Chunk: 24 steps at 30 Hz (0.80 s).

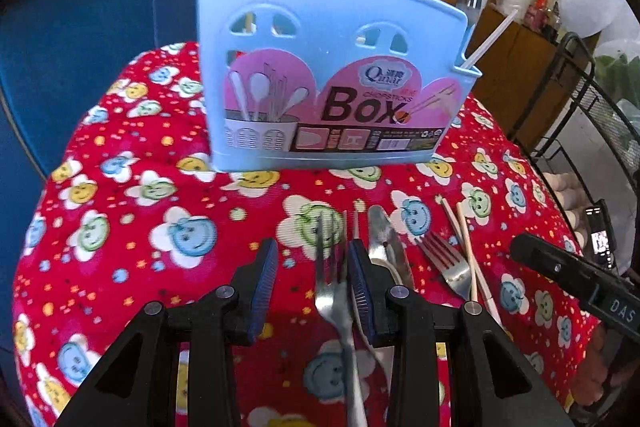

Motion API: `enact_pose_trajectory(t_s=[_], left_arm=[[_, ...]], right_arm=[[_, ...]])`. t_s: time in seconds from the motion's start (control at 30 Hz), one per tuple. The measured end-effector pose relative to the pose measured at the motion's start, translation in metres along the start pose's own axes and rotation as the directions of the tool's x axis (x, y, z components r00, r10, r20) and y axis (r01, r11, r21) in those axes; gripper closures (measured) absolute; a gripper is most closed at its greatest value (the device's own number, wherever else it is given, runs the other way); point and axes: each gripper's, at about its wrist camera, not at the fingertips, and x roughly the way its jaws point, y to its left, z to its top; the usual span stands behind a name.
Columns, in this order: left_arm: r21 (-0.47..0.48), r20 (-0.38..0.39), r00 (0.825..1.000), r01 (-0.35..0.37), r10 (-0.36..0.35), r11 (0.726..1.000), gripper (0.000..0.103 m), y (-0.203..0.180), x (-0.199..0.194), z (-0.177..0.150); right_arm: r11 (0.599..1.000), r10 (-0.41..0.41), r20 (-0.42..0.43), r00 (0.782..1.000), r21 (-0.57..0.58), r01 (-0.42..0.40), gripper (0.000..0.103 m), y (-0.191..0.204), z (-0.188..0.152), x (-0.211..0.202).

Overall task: Organize utensils
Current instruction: 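Move both open tools back down toward the remaining utensils, then lower the left tool onto a metal utensil while the right tool lowers onto a wooden chopstick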

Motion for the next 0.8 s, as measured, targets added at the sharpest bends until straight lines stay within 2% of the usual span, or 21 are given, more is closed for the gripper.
enact_pose_trajectory(t_s=[0.13, 0.23, 0.3, 0.43, 0.5, 0.8], left_arm=[[0.004, -0.008, 1.000, 0.013, -0.013, 1.000, 0.068, -0.004, 0.010, -0.001], [0.023, -0.004, 0.999, 0.036, -0.036, 0.999, 0.084, -0.007, 0.009, 0.000], [0.048, 0.009, 1.000, 0.024, -0.025, 0.999, 0.088, -0.011, 0.008, 0.000], [0.039, 0.026, 0.999, 0.033, -0.034, 0.999, 0.089, -0.012, 0.006, -0.001], [0.020, 0.036, 0.999, 0.030, -0.031, 0.999, 0.094, -0.008, 0.004, 0.000], [-0.014, 0.066, 0.997, 0.030, -0.029, 0.999, 0.100, 0.009, -0.011, -0.001]], right_arm=[[1.000, -0.001, -0.002, 1.000, 0.006, 0.001, 0.071, -0.003, 0.000, 0.001], [1.000, -0.003, -0.004, 1.000, 0.011, 0.003, 0.071, -0.005, 0.000, 0.001], [1.000, -0.002, -0.006, 1.000, 0.015, 0.003, 0.071, -0.006, -0.001, 0.002], [1.000, 0.001, -0.008, 1.000, 0.013, -0.001, 0.071, -0.006, -0.001, 0.002], [1.000, 0.002, -0.009, 1.000, 0.013, -0.002, 0.071, -0.006, -0.001, 0.003], [1.000, 0.007, -0.011, 1.000, 0.001, -0.007, 0.071, -0.002, 0.000, 0.004]])
